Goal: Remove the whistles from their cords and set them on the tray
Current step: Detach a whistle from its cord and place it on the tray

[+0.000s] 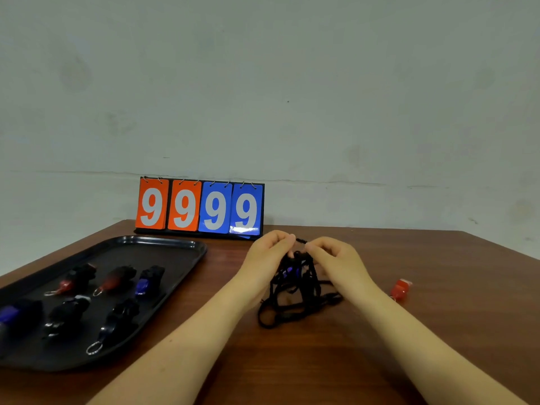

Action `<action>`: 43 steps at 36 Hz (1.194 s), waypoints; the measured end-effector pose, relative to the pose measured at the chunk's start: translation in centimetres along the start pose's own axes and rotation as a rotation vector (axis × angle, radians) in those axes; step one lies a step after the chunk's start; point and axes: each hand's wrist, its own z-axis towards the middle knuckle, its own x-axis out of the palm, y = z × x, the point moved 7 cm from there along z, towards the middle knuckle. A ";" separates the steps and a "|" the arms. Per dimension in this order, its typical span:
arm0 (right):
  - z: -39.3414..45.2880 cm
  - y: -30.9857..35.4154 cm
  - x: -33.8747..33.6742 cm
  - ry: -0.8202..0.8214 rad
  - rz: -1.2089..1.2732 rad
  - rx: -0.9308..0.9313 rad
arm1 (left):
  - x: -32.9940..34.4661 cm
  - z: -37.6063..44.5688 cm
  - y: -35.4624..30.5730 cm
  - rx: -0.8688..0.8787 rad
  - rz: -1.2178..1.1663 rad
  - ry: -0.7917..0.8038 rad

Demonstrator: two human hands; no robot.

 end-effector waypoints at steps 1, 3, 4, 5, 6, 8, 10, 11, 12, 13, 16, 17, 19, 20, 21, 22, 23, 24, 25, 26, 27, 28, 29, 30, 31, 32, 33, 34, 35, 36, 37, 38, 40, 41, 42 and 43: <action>0.0 -0.3 0.0 -0.001 0.057 0.037 | 0.2 0.0 0.0 -0.004 0.033 0.023; -0.2 -1.0 0.2 0.015 0.179 0.126 | 0.7 -0.1 0.1 -0.014 0.141 0.080; -0.2 -1.2 0.3 0.031 0.257 0.163 | 1.0 -0.2 0.1 -0.019 0.177 0.101; -0.3 -1.3 0.4 0.048 0.333 0.197 | 1.2 -0.3 0.2 -0.027 0.186 0.116; -0.4 -1.3 0.6 0.068 0.410 0.227 | 1.4 -0.3 0.3 -0.035 0.180 0.126; -0.6 -1.5 1.1 0.122 0.602 0.322 | 1.5 -0.2 0.4 -0.038 0.177 0.128; -0.8 -1.8 1.5 0.156 0.799 0.435 | 1.4 0.0 0.6 -0.032 0.177 0.120; -0.6 -2.0 1.3 0.151 0.828 0.448 | 1.2 0.0 0.6 -0.026 0.159 0.108; -0.3 -2.1 0.9 0.133 0.793 0.425 | 1.0 0.0 0.6 -0.021 0.125 0.090; 0.0 -2.2 0.4 0.112 0.696 0.368 | 0.7 0.1 0.5 -0.019 0.083 0.069; 0.3 -1.0 -0.6 0.088 0.360 0.192 | -0.1 0.3 0.5 -0.047 -0.058 0.000; 0.3 -0.7 -0.7 0.078 0.249 0.138 | -0.2 0.3 0.6 -0.058 -0.093 -0.018; 0.2 0.3 -0.8 0.031 0.004 -0.003 | -0.2 0.3 0.7 -0.067 -0.106 -0.037; 0.0 0.8 -0.8 0.006 -0.112 -0.070 | -0.1 0.3 0.8 -0.071 -0.101 -0.037; -0.2 1.0 -0.7 -0.011 -0.214 -0.119 | -0.1 0.3 0.9 -0.075 -0.102 -0.036; -0.3 1.2 -0.6 -0.024 -0.285 -0.148 | 0.0 0.3 0.9 -0.078 -0.110 -0.030; -0.3 1.2 -0.6 -0.032 -0.321 -0.156 | 0.1 0.3 0.9 -0.082 -0.126 -0.021; -0.2 1.0 -0.7 -0.032 -0.339 -0.149 | 0.2 0.3 0.8 -0.087 -0.143 -0.010; -0.1 0.9 -0.6 -0.022 -0.360 -0.138 | 0.3 0.3 0.9 -0.090 -0.150 0.001; 0.0 0.7 -0.5 -0.008 -0.386 -0.131 | 0.4 0.3 0.9 -0.090 -0.146 0.012; 0.0 0.3 -0.3 0.012 -0.420 -0.116 | 0.5 0.2 0.9 -0.086 -0.136 0.020; 0.1 -0.1 0.1 0.040 -0.455 -0.098 | 0.7 0.1 0.8 -0.076 -0.125 0.025; 0.2 -0.6 0.6 0.071 -0.483 -0.081 | 0.8 0.1 0.7 -0.063 -0.111 0.025; 0.3 -1.2 0.9 0.097 -0.497 -0.054 | 0.9 0.0 0.7 -0.048 -0.091 0.023; 0.4 -1.6 1.2 0.112 -0.500 -0.024 | 0.9 0.0 0.7 -0.034 -0.067 0.021; 0.4 -1.9 1.3 0.120 -0.508 -0.006 | 1.0 -0.1 0.7 -0.024 -0.046 0.020; 0.5 -2.0 1.4 0.129 -0.524 0.012 | 1.0 -0.1 0.7 -0.017 -0.030 0.017; 0.5 -2.1 1.4 0.138 -0.538 0.030 | 1.0 -0.1 0.8 -0.011 -0.018 0.014; 0.5 -2.1 1.4 0.142 -0.546 0.050 | 1.1 -0.1 0.8 -0.002 -0.008 0.011; 0.5 -2.3 1.4 0.145 -0.558 0.079 | 1.1 -0.1 0.8 0.006 0.003 0.007; 0.6 -2.5 1.4 0.149 -0.578 0.111 | 1.1 -0.1 0.8 0.012 0.017 0.002; 0.6 -2.7 1.4 0.158 -0.607 0.140 | 1.2 -0.1 0.8 0.018 0.032 -0.004; 0.7 -3.1 1.4 0.178 -0.654 0.194 | 1.2 -0.1 0.8 0.022 0.054 -0.017; 0.8 -3.2 1.3 0.179 -0.657 0.208 | 1.1 -0.1 0.9 0.021 0.066 -0.022; 0.8 -3.4 1.3 0.179 -0.649 0.212 | 1.1 -0.1 0.9 0.017 0.078 -0.028; 0.9 -3.4 1.3 0.178 -0.639 0.199 | 1.0 0.0 1.0 0.010 0.087 -0.037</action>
